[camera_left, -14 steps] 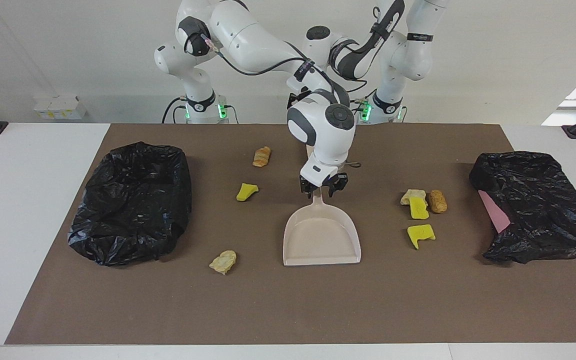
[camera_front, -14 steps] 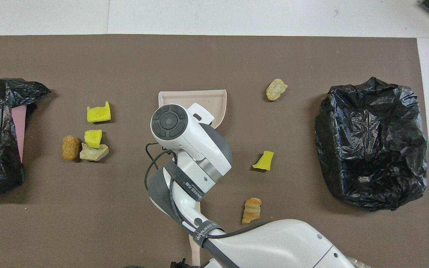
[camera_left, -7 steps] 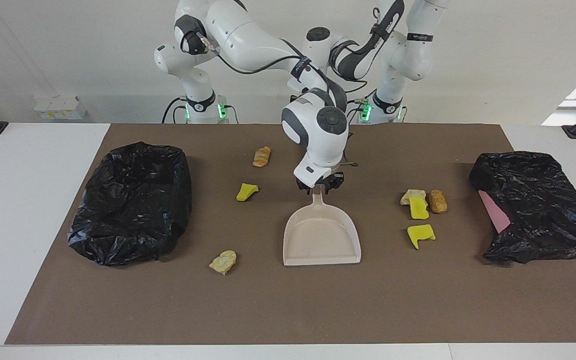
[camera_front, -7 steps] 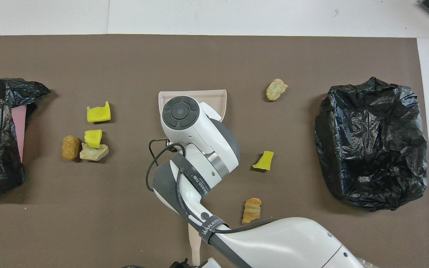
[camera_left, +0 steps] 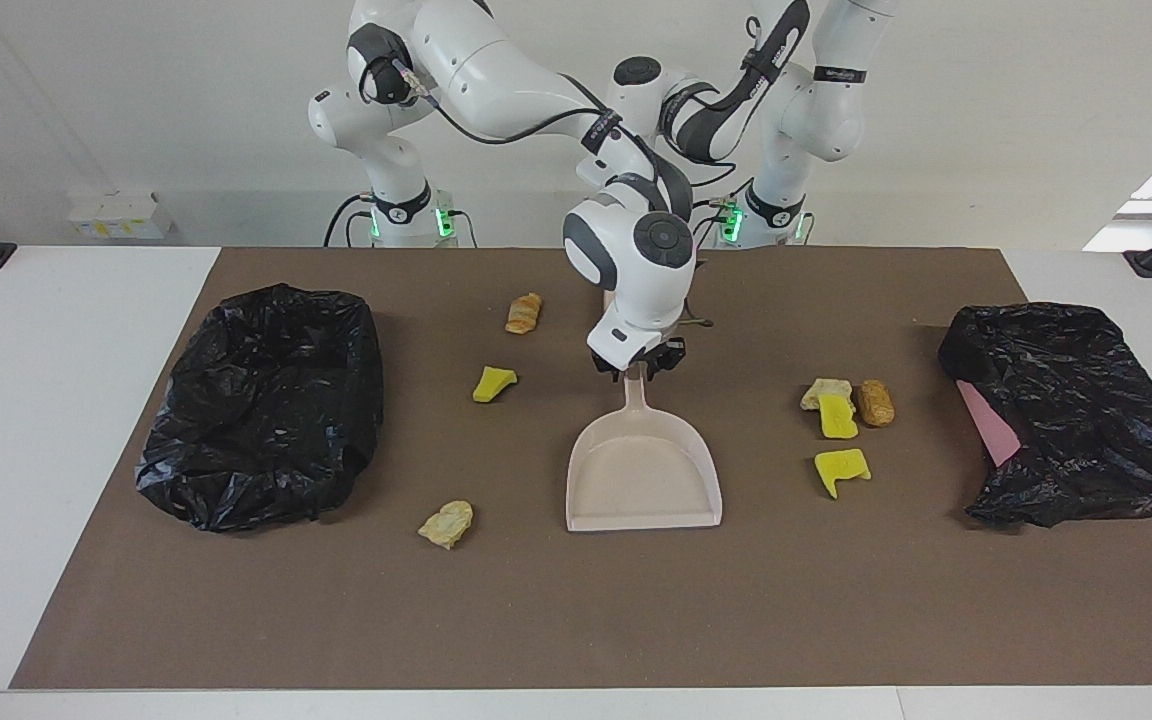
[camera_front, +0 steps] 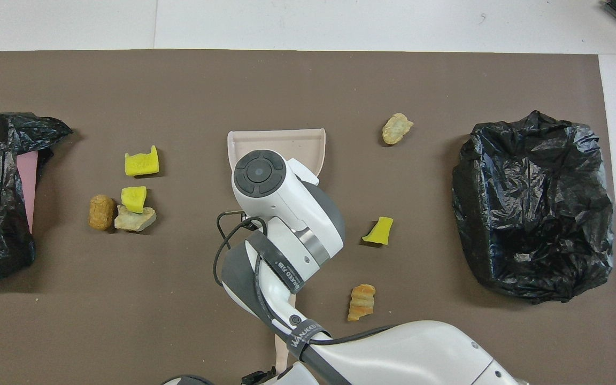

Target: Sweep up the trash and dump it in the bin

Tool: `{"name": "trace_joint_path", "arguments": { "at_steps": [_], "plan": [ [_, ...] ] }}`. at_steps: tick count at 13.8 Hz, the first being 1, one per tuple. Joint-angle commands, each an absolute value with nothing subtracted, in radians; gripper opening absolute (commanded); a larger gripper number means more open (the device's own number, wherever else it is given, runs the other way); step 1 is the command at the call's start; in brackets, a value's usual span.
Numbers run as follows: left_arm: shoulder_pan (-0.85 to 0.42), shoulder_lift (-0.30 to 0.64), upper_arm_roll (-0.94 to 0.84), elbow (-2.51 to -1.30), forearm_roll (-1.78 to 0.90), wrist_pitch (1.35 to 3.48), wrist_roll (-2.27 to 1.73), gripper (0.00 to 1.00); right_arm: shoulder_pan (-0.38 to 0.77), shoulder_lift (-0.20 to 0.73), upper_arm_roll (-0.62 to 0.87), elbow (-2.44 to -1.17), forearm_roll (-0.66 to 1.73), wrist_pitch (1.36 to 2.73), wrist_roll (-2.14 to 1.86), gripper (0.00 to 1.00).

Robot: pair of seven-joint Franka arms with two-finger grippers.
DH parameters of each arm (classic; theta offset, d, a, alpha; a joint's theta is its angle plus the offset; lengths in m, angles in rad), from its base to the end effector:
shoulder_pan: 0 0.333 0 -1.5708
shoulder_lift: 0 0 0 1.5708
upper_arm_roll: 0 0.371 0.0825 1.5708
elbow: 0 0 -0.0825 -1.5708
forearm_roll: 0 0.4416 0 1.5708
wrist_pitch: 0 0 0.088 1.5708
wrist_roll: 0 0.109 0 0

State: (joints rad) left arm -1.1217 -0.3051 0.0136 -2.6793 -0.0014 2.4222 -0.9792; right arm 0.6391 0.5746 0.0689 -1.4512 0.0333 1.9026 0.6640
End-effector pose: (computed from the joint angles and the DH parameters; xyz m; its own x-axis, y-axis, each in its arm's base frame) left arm 0.1901 -0.3816 0.3464 0.9916 -0.1275 0.0225 -0.1284 -0.9908 0.0426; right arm 0.5955 0.5003 0.3616 0.9902 0.0207 -0.1378 0.0240 -0.9995 0.0224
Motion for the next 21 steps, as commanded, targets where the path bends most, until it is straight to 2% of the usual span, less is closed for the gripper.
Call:
{"name": "trace_joint_path", "arguments": {
  "at_steps": [1, 2, 6, 11, 18, 21],
  "plan": [
    [-1.046, -0.328, 0.017, -2.685, -0.006, 2.410, -0.965, 0.00, 0.630, 0.535, 0.072, -1.497, 0.049, 1.922, 0.670, 0.04],
    [-1.025, -0.328, 0.018, -2.681, -0.006, 2.399, -0.965, 0.00, 0.629, 0.534, 0.072, -1.497, 0.049, 1.922, 0.672, 0.00],
    [-0.919, -0.334, 0.020, -2.675, 0.006, 2.362, -0.937, 0.00, 0.621, 0.499, 0.072, -1.496, 0.048, 1.934, 0.626, 0.00],
    [-0.708, -0.313, 0.018, -2.614, 0.008, 2.324, -0.694, 0.00, 0.617, 0.460, 0.066, -1.526, 0.029, 1.916, 0.372, 0.00],
    [-0.539, -0.308, 0.020, -2.545, 0.020, 2.195, -0.131, 0.00, 0.514, 0.433, 0.063, -1.560, -0.009, 1.916, -0.162, 0.00],
    [-0.462, -0.305, 0.021, -2.499, 0.020, 2.180, -0.046, 0.00, 0.482, 0.439, 0.063, -1.560, -0.054, 1.925, -0.418, 0.00]
  ]
}}
